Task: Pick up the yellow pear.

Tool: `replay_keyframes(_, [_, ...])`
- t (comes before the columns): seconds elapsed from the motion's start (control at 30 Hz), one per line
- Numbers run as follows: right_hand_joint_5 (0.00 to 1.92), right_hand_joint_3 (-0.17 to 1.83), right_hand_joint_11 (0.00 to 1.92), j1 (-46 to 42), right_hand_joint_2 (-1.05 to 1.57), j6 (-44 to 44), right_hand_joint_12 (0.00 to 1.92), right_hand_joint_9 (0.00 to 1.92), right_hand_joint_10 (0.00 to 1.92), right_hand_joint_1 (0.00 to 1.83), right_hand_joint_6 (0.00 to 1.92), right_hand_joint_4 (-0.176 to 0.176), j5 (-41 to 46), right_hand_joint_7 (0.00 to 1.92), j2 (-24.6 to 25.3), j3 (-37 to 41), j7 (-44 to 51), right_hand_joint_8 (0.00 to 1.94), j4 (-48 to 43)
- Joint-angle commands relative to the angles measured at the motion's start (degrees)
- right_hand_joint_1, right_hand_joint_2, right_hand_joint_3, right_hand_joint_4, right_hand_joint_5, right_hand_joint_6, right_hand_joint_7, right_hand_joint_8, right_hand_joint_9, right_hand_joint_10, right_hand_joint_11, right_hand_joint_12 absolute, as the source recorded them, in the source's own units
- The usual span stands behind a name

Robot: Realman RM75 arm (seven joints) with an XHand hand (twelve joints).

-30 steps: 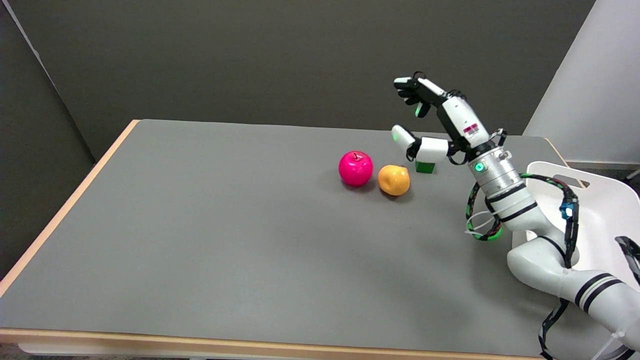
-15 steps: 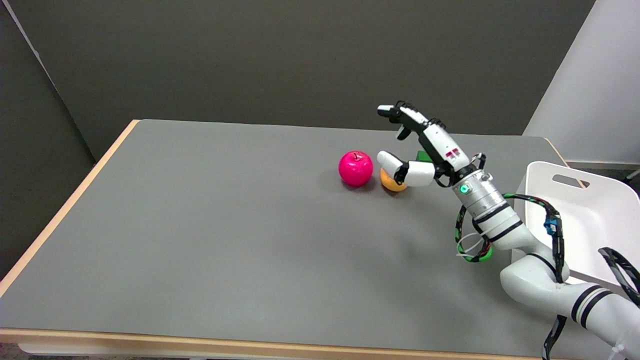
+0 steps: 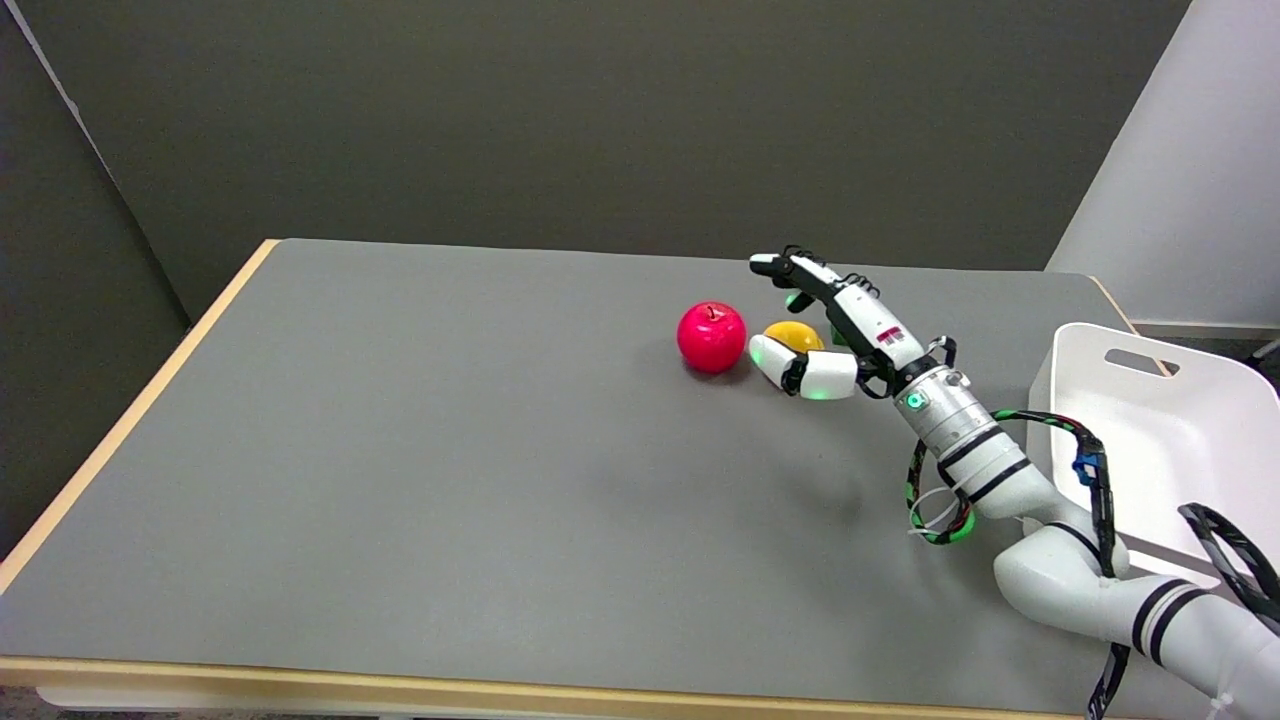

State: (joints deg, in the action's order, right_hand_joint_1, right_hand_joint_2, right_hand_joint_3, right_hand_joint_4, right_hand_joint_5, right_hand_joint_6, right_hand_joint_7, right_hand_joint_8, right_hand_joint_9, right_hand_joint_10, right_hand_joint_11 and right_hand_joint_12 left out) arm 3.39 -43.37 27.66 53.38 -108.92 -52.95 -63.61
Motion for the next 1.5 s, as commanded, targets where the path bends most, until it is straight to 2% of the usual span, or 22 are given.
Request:
replay_keyframes(0.03, [0.23, 0.96, 0.0, 4.3, 0.58, 1.8, 0.94, 0.08, 0.66, 0.53, 0.5, 0.015, -2.7, 0.23, 0.5, -1.2, -0.1, 0.41, 6.6])
replay_keyframes(0.1, [0.25, 0.86, 0.0, 4.3, 0.63, 1.7, 0.76, 0.05, 0.59, 0.54, 0.44, 0.011, -2.7, 0.24, 0.5, -1.2, -0.1, 0.31, 6.6])
replay_keyframes(0.17, [0.25, 0.86, 0.0, 4.2, 0.63, 1.4, 0.7, 0.03, 0.57, 0.54, 0.44, 0.009, -2.7, 0.22, 0.5, -1.0, -0.1, 0.3, 6.6])
replay_keyframes(0.23, [0.23, 0.94, 0.0, 4.0, 0.59, 1.4, 0.64, 0.01, 0.55, 0.52, 0.5, 0.005, -2.7, 0.18, 0.5, -1.0, -0.1, 0.36, 6.6])
replay_keyframes(0.33, [0.22, 0.96, 0.0, 3.8, 0.59, 1.7, 0.62, 0.01, 0.53, 0.52, 0.51, 0.003, -2.7, 0.17, 0.5, -0.8, -0.1, 0.37, 6.8])
replay_keyframes(0.57, [0.22, 0.96, 0.0, 3.8, 0.59, 2.4, 0.62, 0.01, 0.53, 0.52, 0.51, 0.002, -2.7, 0.17, 0.7, -1.3, -0.1, 0.37, 8.9])
replay_keyframes(0.63, [0.25, 0.87, 0.0, 4.1, 0.63, 2.6, 0.67, 0.02, 0.53, 0.55, 0.44, -0.002, -2.7, 0.21, 1.1, -1.3, -0.1, 0.28, 9.9])
replay_keyframes(0.93, [0.26, 0.88, 0.0, 4.9, 0.63, 3.2, 0.72, 0.03, 0.54, 0.57, 0.46, -0.008, -2.7, 0.22, 1.9, -1.4, -0.1, 0.29, 13.0])
replay_keyframes(1.5, [0.26, 0.9, 0.0, 5.3, 0.63, 5.1, 0.84, 0.05, 0.54, 0.59, 0.47, -0.012, -2.7, 0.23, 1.9, -2.0, -0.1, 0.29, 13.2])
